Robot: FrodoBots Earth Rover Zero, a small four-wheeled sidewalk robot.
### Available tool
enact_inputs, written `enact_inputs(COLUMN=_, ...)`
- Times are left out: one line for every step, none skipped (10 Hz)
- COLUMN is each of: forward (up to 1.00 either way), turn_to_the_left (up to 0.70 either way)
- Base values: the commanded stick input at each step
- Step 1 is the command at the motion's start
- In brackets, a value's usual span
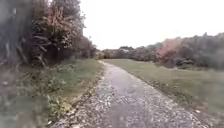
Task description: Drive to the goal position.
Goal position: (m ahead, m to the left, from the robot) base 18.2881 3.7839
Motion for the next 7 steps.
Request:
enact_inputs(forward=0.98, turn_to_the_left=0.0)
enact_inputs(forward=0.98, turn_to_the_left=-0.07)
enact_inputs(forward=0.98, turn_to_the_left=-0.19)
enact_inputs(forward=0.98, turn_to_the_left=-0.28)
enact_inputs(forward=0.98, turn_to_the_left=-0.21)
enact_inputs(forward=0.98, turn_to_the_left=-0.15)
enact_inputs(forward=0.98, turn_to_the_left=-0.09)
